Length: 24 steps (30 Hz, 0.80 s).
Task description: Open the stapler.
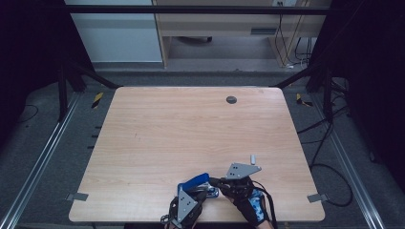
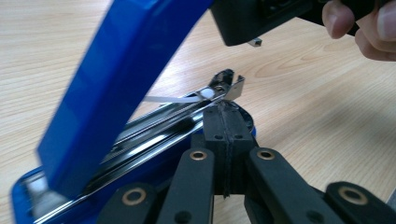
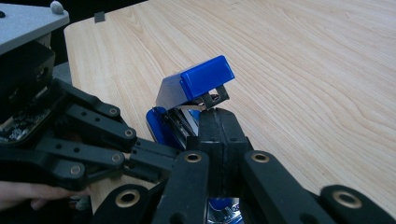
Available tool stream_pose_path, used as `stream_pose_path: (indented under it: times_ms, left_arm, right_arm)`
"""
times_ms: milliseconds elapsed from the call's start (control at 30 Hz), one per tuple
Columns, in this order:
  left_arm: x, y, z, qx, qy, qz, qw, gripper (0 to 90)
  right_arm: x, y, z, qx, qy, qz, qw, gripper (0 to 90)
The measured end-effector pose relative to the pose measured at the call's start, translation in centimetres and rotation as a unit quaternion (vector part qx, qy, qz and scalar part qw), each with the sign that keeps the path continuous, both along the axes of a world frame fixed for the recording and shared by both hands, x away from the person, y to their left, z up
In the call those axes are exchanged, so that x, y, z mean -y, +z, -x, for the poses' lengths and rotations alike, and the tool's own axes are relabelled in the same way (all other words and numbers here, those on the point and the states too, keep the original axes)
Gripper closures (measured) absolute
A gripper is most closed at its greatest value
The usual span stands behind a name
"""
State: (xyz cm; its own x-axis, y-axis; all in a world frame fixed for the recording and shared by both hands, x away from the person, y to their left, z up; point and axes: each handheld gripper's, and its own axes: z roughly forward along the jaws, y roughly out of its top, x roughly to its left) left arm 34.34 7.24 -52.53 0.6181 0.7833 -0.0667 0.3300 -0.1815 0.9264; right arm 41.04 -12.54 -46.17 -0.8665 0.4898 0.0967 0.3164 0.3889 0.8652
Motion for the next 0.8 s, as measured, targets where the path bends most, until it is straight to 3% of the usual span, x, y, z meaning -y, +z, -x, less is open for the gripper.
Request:
stream_pose_path:
  times_ms: [800]
  left_arm:
    - [0.96,-0.24,-0.04,0.014,0.019,-0.021,0.9995,89.8]
  right_arm:
    - [-0.32,0.31,0.07,-0.001,0.007,-0.012,0.9999,90.0]
